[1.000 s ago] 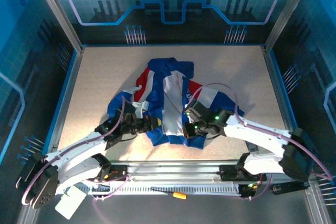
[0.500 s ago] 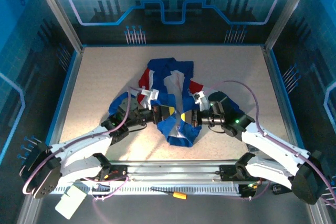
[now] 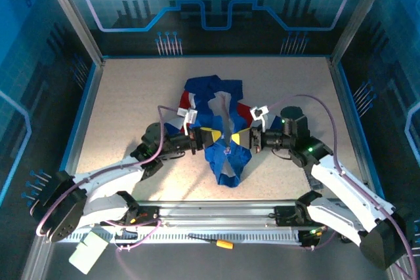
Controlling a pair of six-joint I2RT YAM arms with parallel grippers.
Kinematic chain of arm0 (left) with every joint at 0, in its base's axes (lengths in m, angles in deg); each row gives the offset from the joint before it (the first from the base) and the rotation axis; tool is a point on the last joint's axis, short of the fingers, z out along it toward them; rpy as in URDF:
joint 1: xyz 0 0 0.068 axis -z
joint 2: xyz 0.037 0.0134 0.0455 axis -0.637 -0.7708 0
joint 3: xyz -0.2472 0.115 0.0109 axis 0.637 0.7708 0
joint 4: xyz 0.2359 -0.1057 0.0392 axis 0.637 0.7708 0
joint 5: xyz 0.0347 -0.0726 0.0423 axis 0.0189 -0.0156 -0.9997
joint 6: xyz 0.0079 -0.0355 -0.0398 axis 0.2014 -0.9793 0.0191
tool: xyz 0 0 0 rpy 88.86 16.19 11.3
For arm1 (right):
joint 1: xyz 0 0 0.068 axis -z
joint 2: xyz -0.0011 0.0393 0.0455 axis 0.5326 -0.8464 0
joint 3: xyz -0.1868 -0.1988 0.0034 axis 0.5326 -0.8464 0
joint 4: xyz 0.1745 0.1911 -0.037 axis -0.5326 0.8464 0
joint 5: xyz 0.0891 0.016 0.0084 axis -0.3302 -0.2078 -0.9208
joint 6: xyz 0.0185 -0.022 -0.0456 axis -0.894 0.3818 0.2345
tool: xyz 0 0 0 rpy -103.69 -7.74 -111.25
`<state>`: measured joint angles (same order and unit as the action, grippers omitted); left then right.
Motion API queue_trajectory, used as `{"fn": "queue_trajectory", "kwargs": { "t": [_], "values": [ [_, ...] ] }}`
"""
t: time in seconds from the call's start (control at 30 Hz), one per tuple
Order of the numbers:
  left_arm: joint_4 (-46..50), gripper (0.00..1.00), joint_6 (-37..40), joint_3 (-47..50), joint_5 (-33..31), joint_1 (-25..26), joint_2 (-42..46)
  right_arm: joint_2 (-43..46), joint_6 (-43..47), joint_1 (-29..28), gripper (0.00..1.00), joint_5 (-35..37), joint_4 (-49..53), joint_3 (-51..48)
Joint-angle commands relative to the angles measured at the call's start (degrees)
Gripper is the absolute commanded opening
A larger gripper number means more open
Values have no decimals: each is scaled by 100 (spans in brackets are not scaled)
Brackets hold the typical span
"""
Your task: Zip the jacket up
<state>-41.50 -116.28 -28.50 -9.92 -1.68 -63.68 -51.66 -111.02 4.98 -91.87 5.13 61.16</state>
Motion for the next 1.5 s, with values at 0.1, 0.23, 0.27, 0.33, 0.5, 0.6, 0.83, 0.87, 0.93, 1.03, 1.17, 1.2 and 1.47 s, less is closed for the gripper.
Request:
{"fn": "queue_trajectory", "kwargs": {
  "t": [0.1, 0.23, 0.27, 0.33, 0.5, 0.6, 0.83, 0.87, 0.93, 1.03, 1.17, 1.2, 1.47],
  "values": [
    [-679, 0, -295, 101, 622, -13, 90, 55, 417, 183, 0, -746, -488, 324],
    [-750, 0, -259, 158, 689, 56, 133, -3, 607, 226, 0, -754, -554, 392],
    [-786, 0, -229, 193, 660, 78, 152, -56, 598, 240, 0, -814, -601, 400],
    [-855, 0, -201, 240, 621, 98, 170, -143, 541, 261, 0, -924, -737, 389],
    [-1040, 0, -182, 232, 613, 183, 115, -169, 480, 261, 0, -923, -1132, 259],
    [-1111, 0, -209, 226, 550, 211, 85, -109, 745, 249, 0, -824, -1008, 251],
    [-1402, 0, -410, 264, 347, 203, 47, 204, 1550, 244, 0, -629, -856, 45],
    [-1423, 0, -432, 258, 340, 205, 56, 269, 1668, 238, 0, -626, -916, -30],
    [-1390, 0, -439, 230, 350, 202, 72, 376, 1822, 233, 0, -611, -1057, -153],
    [-1397, 0, -404, 231, 355, 209, 83, 424, 2055, 216, 0, -641, -1135, -220],
    [-1213, 0, -243, 190, 403, 270, 83, 437, 2367, 163, 0, -633, -1160, -234],
    [-1151, 0, -172, 182, 394, 305, 83, 441, 2437, 138, 0, -614, -1169, -235],
    [-887, 0, 222, 115, 181, 511, 58, 519, 2792, -43, 0, -318, -1272, -319]
  ]
}}
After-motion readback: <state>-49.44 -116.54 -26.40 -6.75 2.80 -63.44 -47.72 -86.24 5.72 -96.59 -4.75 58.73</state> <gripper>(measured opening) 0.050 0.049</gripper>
